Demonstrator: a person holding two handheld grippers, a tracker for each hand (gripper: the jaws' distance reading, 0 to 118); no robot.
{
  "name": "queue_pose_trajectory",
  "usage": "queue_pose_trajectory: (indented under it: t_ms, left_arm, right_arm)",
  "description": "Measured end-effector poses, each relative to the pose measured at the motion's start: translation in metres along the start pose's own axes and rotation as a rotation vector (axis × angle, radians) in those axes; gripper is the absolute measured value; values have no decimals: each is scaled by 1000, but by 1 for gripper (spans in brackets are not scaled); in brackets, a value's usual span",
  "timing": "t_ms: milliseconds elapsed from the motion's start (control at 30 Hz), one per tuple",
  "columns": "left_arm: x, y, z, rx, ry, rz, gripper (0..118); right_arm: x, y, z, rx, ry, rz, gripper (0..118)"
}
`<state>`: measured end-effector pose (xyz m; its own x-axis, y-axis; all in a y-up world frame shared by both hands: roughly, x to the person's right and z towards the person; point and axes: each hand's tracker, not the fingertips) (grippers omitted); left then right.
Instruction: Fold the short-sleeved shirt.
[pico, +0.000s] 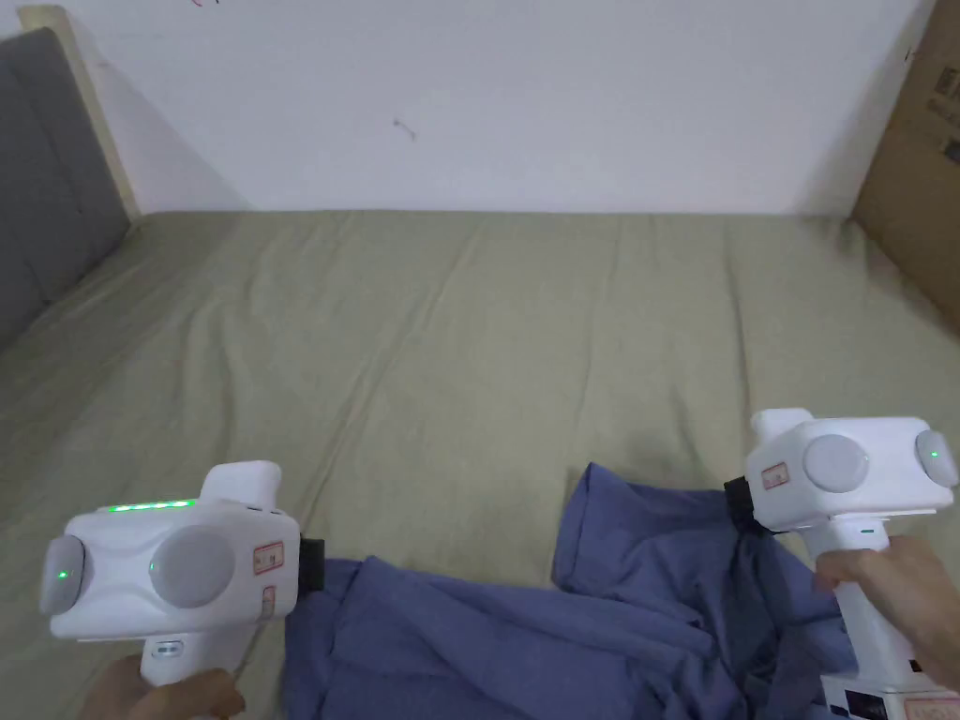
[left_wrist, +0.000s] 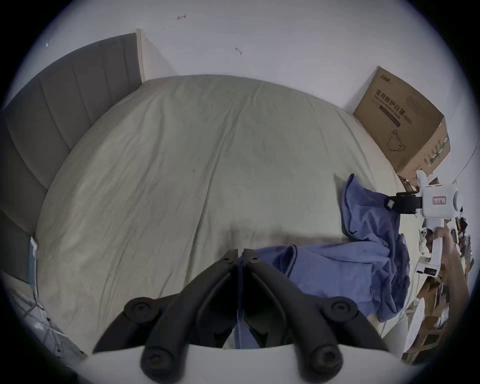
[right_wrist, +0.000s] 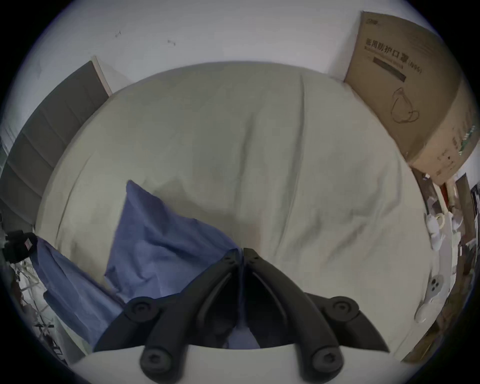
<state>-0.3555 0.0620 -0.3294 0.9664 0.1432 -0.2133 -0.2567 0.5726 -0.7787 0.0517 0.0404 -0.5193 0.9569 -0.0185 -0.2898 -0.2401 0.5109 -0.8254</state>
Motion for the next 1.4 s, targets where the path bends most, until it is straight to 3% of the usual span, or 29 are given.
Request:
queue_pose_trajectory:
  t_ms: [333, 667, 867, 967, 1100, 1167, 1400]
  left_arm:
    - [9, 48, 79, 178, 70, -74, 2]
    - [6, 147, 146, 346, 162, -99, 2]
    - [10, 230, 179, 449, 171, -110, 2]
    - [16, 276, 188, 492, 186, -109, 2]
    - [24, 327, 201, 538, 209, -112, 2]
    - [29, 348, 215, 591, 213, -113, 2]
    - [40, 400, 268, 701, 213, -79, 2]
  right_arm:
    - [50, 36, 152, 274, -46, -100, 2]
    - [92, 95, 270, 484, -63, -216, 2]
    - [98, 155, 302, 551, -63, -244, 2]
    - [98, 189, 317, 604, -31, -306, 2]
    - [94, 232, 336, 645, -83, -309, 2]
    - [95, 249, 351, 693, -79, -360, 2]
    - [93, 291, 410, 811, -88, -369, 2]
